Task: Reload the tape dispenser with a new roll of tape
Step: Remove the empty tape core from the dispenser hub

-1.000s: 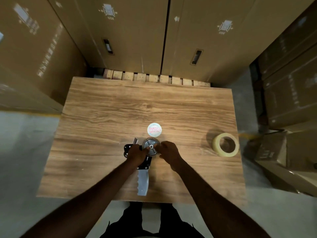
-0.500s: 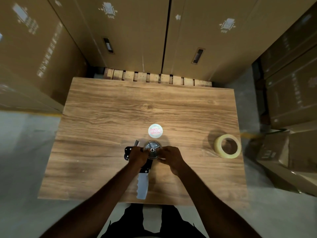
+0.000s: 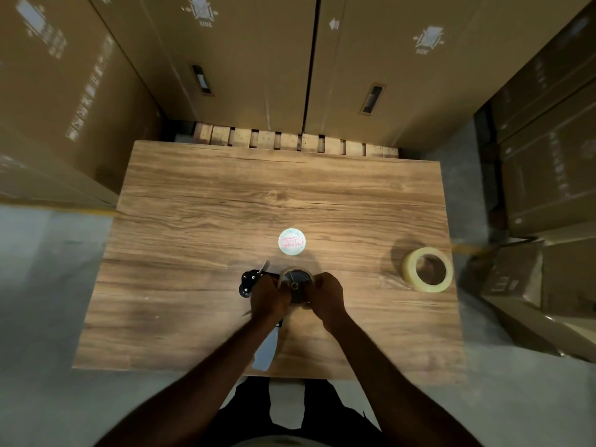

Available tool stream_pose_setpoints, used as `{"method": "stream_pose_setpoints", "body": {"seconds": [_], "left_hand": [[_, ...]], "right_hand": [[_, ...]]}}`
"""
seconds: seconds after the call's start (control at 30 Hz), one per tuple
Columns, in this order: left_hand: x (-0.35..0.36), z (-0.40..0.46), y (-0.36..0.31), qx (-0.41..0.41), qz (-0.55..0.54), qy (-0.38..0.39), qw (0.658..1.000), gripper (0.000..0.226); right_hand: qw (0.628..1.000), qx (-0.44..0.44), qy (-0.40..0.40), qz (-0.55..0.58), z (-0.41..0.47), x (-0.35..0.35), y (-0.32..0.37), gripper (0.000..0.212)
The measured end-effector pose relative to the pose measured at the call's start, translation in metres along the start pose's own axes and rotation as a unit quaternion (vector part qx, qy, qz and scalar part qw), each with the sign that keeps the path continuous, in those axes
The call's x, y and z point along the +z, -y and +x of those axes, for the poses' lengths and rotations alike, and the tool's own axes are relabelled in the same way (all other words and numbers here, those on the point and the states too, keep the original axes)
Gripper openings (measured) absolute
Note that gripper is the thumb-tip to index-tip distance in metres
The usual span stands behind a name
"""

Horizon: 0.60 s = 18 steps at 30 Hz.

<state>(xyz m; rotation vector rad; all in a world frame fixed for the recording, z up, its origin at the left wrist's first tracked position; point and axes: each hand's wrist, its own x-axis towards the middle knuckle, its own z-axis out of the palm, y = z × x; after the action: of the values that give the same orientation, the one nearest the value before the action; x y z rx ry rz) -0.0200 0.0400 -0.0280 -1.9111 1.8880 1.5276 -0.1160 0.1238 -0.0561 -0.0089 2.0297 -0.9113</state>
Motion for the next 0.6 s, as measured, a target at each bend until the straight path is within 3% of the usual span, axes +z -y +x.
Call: {"method": "stream_pose_setpoints", "body": {"seconds": [0.13, 0.33, 0.6], "left_hand": [[0.0, -0.015, -0.001, 0.019, 0.008, -0.042, 0.999, 0.022], [-0.007, -0.016, -0.001, 0.01, 0.028, -0.089, 0.996, 0.032], [-0.014, -0.013, 0.003, 0.007, 0.019, -0.071, 0.997, 0.016]], "right_hand": [[0.996, -0.048, -0.044, -0.063, -0.002, 0.001, 0.004, 0.006], [0.997, 0.016, 0.045, 0.057, -0.007, -0.004, 0.016, 0.03], [0.986, 0.042, 0.114, 0.113, -0.008, -0.02, 0.014, 0.03]]}}
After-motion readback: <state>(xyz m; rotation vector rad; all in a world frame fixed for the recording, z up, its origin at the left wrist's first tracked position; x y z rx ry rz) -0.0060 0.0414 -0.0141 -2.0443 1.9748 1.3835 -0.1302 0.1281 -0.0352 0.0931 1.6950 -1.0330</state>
